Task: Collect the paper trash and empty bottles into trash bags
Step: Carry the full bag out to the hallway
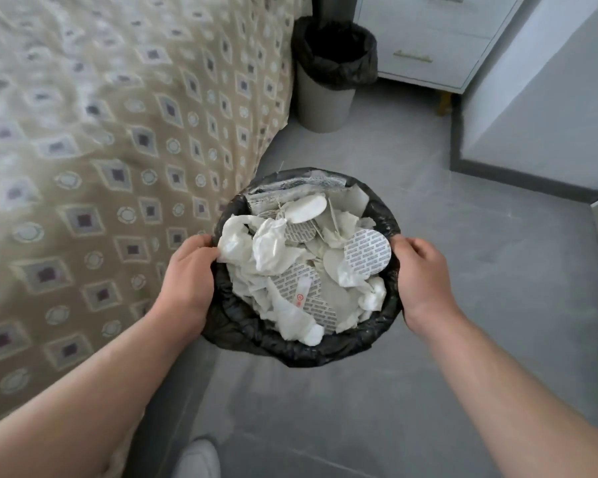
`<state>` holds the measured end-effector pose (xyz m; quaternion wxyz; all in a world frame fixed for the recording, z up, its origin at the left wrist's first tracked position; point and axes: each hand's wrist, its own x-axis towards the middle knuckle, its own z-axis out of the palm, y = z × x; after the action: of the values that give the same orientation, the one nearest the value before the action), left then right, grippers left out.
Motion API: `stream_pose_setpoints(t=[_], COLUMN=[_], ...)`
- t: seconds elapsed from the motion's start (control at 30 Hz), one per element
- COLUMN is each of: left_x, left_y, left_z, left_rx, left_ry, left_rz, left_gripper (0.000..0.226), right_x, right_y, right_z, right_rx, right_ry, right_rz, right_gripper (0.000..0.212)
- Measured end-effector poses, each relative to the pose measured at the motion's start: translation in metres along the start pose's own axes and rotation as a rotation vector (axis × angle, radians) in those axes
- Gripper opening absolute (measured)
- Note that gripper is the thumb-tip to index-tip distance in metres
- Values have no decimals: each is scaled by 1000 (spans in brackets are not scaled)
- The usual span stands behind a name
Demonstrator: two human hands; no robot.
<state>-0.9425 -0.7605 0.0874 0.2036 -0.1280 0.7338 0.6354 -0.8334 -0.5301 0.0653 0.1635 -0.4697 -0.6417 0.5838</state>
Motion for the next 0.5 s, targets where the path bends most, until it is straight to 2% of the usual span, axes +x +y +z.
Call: stream_pose_setpoints(t=[0.13,0.3,0.5], left_x=[-53,-130,-207], left_y=[96,226,339], left_z=[1,-3,-14], left_rx=[-46,-32,12], left_ry=[-38,-116,-260], left_rz=[-52,-54,-32], left_gripper=[37,23,19], right_x=[-38,-95,-164], right_y=[-95,-220,-346], right_z=[-45,-105,-176], right_rx=[-50,-70,-109], right_ry=[30,43,62], right_rz=[2,18,-13], right_gripper=[23,22,30])
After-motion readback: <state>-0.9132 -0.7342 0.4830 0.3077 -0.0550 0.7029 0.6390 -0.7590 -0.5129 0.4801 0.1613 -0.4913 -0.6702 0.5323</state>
